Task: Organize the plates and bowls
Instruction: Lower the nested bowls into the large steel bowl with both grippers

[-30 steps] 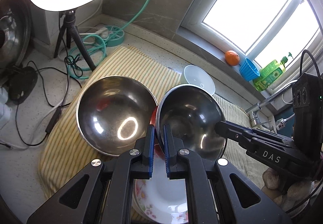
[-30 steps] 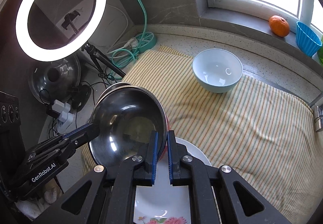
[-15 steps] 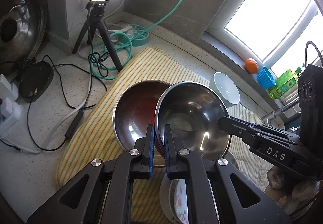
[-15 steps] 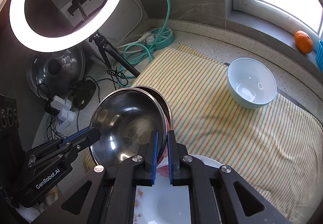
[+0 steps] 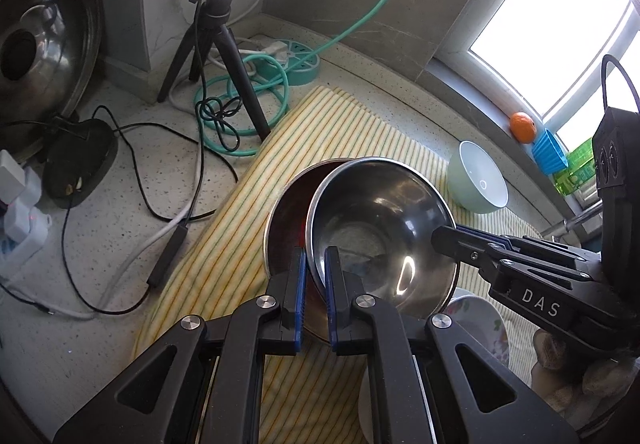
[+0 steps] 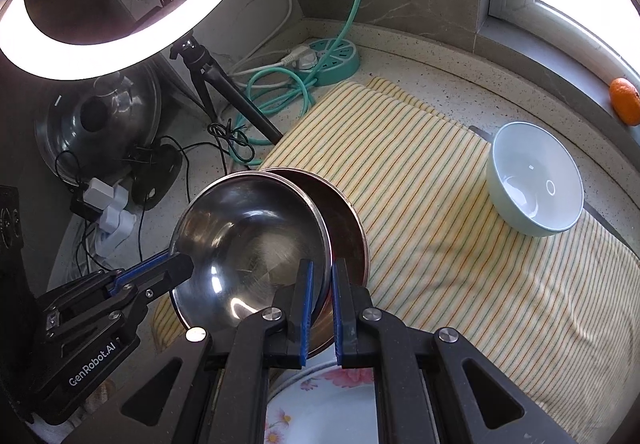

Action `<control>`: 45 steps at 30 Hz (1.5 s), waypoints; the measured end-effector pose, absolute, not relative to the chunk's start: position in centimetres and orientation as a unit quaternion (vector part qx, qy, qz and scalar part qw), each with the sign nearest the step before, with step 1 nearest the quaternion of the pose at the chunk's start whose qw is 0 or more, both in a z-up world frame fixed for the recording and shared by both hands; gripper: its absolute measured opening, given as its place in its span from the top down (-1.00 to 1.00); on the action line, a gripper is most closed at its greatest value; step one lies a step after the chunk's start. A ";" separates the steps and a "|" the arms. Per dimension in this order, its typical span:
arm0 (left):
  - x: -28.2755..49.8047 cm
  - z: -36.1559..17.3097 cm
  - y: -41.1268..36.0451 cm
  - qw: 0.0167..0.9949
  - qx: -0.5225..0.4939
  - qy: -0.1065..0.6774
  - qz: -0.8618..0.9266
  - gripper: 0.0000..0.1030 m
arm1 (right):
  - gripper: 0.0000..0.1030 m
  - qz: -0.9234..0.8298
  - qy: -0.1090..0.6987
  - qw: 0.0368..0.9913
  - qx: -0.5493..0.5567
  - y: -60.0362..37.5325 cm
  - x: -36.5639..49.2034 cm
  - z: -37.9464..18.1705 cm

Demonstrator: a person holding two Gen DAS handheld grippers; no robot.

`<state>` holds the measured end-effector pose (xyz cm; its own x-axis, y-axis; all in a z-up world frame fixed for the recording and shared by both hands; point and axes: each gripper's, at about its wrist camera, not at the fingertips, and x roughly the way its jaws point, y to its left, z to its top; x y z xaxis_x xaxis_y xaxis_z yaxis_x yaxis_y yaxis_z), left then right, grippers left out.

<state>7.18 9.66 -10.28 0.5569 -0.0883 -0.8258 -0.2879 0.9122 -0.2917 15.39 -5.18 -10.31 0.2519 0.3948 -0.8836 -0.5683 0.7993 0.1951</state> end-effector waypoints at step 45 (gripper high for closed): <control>8.7 -12.7 9.1 0.844 -0.163 0.507 0.067 0.83 | 0.61 0.297 0.556 0.766 -0.127 -3.4 17.0 -13.4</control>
